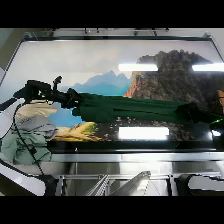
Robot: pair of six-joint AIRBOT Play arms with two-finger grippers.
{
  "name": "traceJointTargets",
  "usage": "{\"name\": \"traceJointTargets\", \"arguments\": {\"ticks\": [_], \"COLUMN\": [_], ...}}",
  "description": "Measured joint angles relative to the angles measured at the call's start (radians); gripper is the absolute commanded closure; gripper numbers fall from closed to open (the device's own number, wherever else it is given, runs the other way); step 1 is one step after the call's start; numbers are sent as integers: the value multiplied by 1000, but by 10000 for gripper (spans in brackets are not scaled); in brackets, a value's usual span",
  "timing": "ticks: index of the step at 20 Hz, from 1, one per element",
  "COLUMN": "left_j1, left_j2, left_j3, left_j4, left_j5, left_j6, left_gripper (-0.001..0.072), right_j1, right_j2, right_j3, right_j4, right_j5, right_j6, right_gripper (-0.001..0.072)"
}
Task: Fold the shirts.
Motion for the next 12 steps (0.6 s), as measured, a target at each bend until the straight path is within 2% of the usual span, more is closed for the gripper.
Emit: {"name": "traceJointTargets", "arguments": {"ticks": [2, 3, 4, 8, 9, 10, 11, 12], "left_j1": [17, 28, 38, 72, 72, 70, 64, 56], "left_j2": [-8, -8, -9, -11, -11, -11, -11, -11], "left_j3": [50, 85, 121, 257, 280, 301, 317, 327], "left_j4": [14, 11, 5, 1, 0, -2, -2, -1], "left_j5": [31, 71, 117, 257, 278, 294, 306, 313], "left_j6": [1, 0, -3, -58, -68, -76, -87, -92], "left_gripper": [-13, -13, -3, 1, 28, 269, 581, 696], "right_j1": [-4, -8, -12, -25, -26, -26, -24, -23], "right_j2": [10, 16, 23, 47, 48, 48, 43, 31], "right_j3": [35, 63, 95, 247, 271, 290, 304, 314], "right_j4": [-55, -112, -177, -470, -513, -545, -569, -584], "right_j5": [54, 84, 113, 177, 180, 178, 172, 169], "right_j6": [27, 62, 105, 300, 327, 348, 366, 380], "right_gripper": [305, 147, 47, 47, 47, 47, 47, 49]}}
